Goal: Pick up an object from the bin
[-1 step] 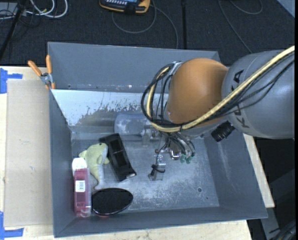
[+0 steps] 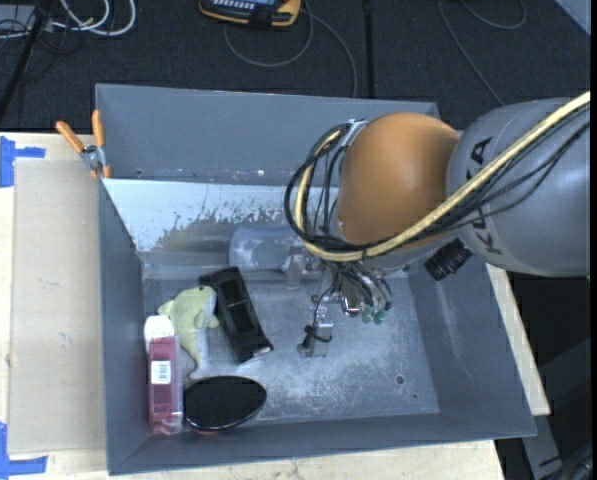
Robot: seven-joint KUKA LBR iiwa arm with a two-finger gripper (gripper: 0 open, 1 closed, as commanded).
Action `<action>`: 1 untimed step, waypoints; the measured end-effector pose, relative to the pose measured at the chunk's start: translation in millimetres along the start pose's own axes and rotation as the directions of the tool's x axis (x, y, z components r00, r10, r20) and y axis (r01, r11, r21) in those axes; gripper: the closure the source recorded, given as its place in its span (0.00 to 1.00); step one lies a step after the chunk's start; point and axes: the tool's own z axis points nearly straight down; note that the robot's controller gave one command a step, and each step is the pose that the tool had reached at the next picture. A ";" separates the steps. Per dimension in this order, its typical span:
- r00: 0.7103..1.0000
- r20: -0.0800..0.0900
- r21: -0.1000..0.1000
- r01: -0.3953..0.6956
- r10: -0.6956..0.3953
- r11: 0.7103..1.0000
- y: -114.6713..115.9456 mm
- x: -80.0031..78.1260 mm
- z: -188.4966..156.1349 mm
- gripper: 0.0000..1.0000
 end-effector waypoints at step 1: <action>0.999 0.007 0.001 0.036 -0.036 0.999 19.0 11.2 27.4 0.00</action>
Offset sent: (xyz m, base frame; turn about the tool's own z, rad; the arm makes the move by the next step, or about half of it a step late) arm 0.0096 0.0562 -0.1326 -0.1487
